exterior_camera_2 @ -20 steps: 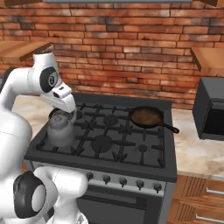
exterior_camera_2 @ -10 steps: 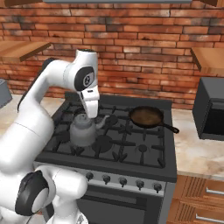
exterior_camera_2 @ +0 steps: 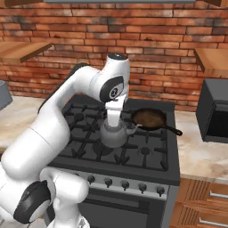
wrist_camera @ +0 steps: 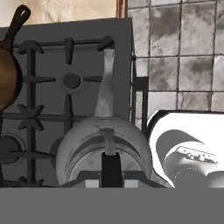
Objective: Pick the kettle from the counter and place it on a stove burner. Then turn the burner on.
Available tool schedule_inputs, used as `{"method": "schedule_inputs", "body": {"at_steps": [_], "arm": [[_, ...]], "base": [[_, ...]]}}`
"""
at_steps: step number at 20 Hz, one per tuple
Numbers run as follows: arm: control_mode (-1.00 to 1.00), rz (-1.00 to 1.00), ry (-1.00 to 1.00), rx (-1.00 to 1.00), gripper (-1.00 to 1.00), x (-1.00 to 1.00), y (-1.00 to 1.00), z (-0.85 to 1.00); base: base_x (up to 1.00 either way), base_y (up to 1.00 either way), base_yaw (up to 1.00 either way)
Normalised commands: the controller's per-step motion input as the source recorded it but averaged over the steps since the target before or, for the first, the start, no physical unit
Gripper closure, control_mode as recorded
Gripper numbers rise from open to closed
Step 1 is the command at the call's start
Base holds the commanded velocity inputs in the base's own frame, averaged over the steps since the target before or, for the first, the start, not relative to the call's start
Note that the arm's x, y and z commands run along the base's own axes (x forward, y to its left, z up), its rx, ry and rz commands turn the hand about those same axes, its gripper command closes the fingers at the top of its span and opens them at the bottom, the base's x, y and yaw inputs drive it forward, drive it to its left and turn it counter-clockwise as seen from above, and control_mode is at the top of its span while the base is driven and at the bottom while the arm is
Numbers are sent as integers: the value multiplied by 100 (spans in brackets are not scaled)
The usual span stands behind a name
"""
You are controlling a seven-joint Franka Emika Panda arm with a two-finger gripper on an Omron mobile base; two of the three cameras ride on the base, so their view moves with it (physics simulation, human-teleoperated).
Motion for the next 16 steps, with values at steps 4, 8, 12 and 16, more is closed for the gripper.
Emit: {"method": "schedule_inputs", "body": {"at_steps": [4, 8, 12, 16], "arm": [[-100, -45, -13, -11, 100, 0, -54, 0], [-100, -40, 0, -20, 100, 8, -9, -2], [-100, -10, 6, -13, 100, 13, 1, 0], [-100, 0, 1, 0, 100, 5, -3, 0]], "base": [[0, 0, 0], [0, 0, 0], [0, 0, 0], [0, 0, 0]]}}
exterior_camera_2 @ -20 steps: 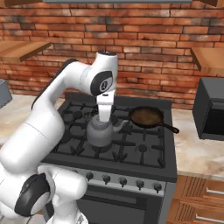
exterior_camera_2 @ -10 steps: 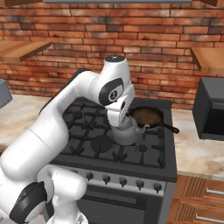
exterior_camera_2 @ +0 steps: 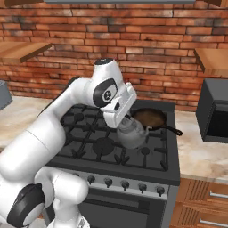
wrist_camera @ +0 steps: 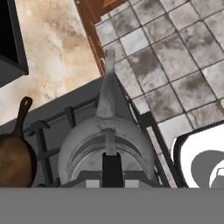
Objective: Pick the kettle from the counter and place it on a stove burner. Then turn the burner on.
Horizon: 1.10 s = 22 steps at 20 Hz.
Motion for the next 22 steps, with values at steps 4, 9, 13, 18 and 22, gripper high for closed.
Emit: {"method": "schedule_inputs", "body": {"at_steps": [4, 9, 13, 18, 22], "arm": [[-100, 0, 0, 22, 100, 9, -32, 0], [-100, 0, 4, 25, 100, 9, -29, 0], [-100, 0, 0, 0, 100, 6, 0, 0], [-100, 0, 0, 0, 100, 37, -1, -2], [-100, 0, 0, 0, 100, 45, -6, -11]], "base": [[0, 0, 0], [0, 0, 0], [0, 0, 0], [0, 0, 0], [0, 0, 0]]}}
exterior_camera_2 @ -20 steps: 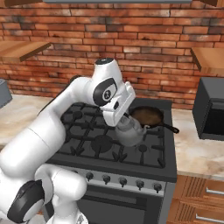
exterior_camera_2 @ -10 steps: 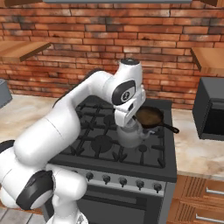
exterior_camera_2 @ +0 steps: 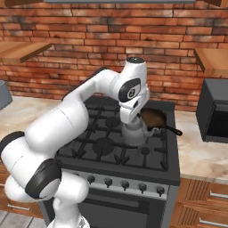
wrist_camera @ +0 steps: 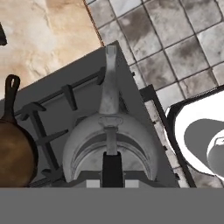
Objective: Pick the kettle from the counter and place it on a stove burner. Then turn the burner on.
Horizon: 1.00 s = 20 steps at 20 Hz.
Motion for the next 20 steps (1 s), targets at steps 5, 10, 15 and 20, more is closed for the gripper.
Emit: {"method": "schedule_inputs", "body": {"at_steps": [5, 10, 15, 20], "arm": [[-100, 0, 3, 0, 100, 42, -20, -19], [-100, 0, 4, 3, 100, 31, -36, -21], [-100, 0, 3, 8, 100, 31, -36, -24], [-100, 0, 0, 15, 100, 31, -31, -32]], "base": [[0, 0, 0], [0, 0, 0], [0, 0, 0], [0, 0, 0]]}}
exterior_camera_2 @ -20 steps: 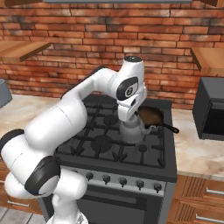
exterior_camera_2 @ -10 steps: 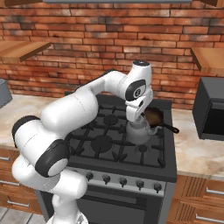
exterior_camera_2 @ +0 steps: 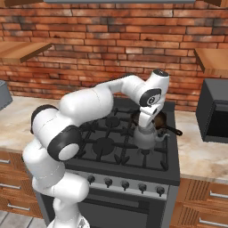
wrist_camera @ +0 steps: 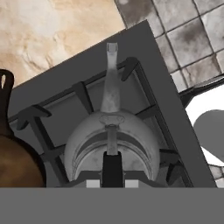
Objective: Pick the kettle from the counter and place it on a stove burner. Then turn the burner on.
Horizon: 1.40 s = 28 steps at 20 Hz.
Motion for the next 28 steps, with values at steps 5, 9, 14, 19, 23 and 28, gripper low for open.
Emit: {"method": "schedule_inputs", "body": {"at_steps": [5, 9, 14, 19, 23, 28], "arm": [[-100, 0, 0, 10, 100, 34, -19, -41], [-100, 0, 0, 0, 100, 31, -11, -28], [-100, 0, 2, 0, 100, 29, 0, -29], [-100, 0, 10, 0, 100, 11, 5, -45], [-100, 0, 11, -3, 100, 1, 7, -39], [-100, 0, 4, -1, 100, 0, 4, -24]], "base": [[0, 0, 0], [0, 0, 0], [0, 0, 0], [0, 0, 0], [0, 0, 0], [0, 0, 0]]}}
